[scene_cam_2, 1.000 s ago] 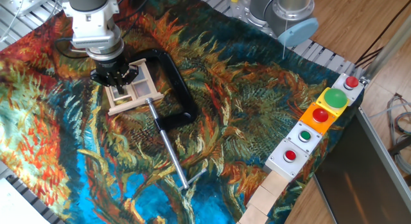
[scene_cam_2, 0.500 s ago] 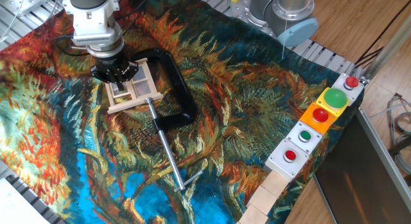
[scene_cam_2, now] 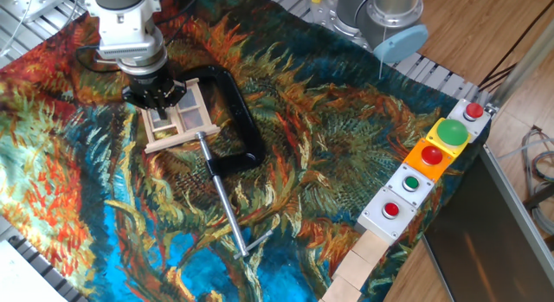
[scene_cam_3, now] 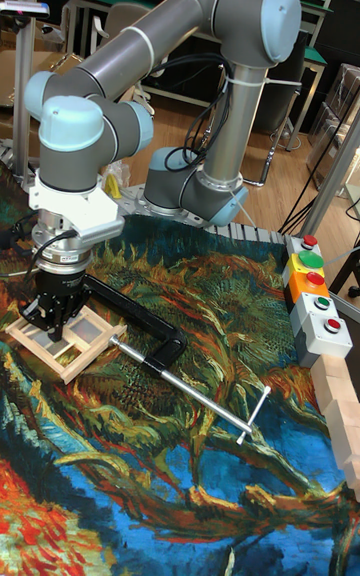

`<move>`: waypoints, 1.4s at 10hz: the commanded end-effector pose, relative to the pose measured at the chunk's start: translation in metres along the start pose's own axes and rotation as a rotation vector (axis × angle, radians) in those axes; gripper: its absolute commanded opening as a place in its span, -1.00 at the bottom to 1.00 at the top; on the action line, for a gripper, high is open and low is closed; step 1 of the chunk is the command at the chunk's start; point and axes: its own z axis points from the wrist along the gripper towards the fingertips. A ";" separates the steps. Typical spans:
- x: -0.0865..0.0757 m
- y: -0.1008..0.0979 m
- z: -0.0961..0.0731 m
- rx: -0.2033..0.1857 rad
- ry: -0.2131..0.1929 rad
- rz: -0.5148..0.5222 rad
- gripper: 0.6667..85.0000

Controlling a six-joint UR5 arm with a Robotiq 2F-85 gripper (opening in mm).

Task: Open a sliding window

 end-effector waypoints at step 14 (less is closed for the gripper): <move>-0.052 0.001 -0.003 -0.014 -0.060 0.029 -0.98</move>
